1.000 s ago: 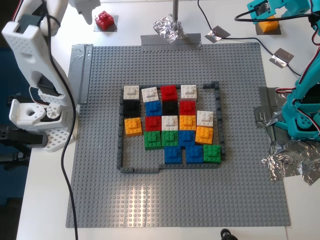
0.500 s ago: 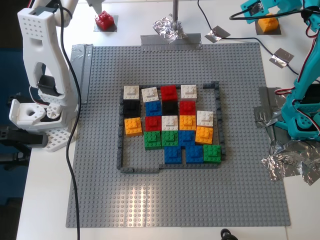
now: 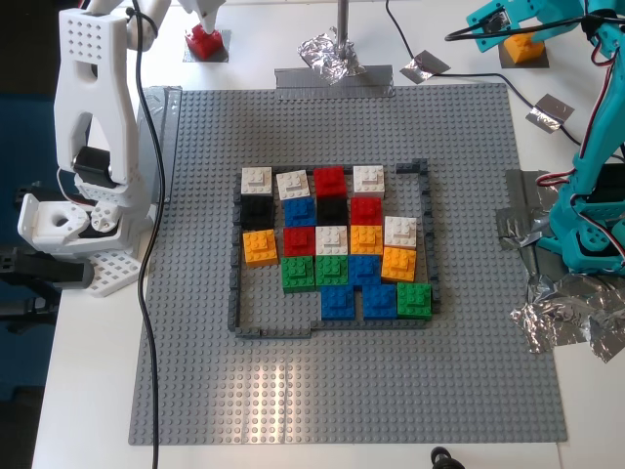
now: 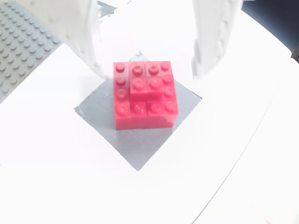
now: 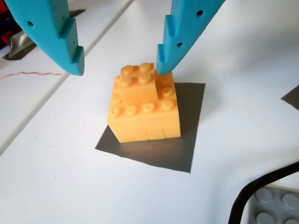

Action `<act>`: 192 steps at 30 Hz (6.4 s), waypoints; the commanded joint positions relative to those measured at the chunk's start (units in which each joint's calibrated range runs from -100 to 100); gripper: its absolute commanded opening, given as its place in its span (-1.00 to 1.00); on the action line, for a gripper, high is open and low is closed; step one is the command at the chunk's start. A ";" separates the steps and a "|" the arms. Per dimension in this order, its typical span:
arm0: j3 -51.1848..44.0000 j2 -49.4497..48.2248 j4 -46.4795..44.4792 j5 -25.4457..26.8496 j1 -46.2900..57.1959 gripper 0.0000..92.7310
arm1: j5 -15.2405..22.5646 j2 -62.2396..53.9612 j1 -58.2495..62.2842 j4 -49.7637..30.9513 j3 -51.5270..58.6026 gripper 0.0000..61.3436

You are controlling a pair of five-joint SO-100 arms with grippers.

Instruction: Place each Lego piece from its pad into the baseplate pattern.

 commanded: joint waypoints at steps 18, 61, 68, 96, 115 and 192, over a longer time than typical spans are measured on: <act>-3.56 1.11 0.16 0.17 -0.37 -0.67 | -3.43 3.05 -1.20 -3.72 -5.65 -0.32; -9.88 6.51 5.36 1.15 -0.37 -0.94 | -3.14 0.82 -3.23 1.81 -6.01 -0.75; -9.79 5.91 7.97 1.24 -0.44 -0.94 | -4.02 0.90 -3.16 2.06 -6.01 -0.99; 12.87 -25.76 9.11 0.80 -16.62 -0.94 | -29.17 -33.52 12.37 17.19 8.16 -0.99; 19.92 -43.19 19.12 -2.81 -33.45 -0.94 | -32.98 -78.67 52.85 16.21 63.06 -0.99; 42.40 -35.80 5.69 5.20 -50.93 -0.94 | -20.87 -48.37 96.37 -25.45 78.59 -0.99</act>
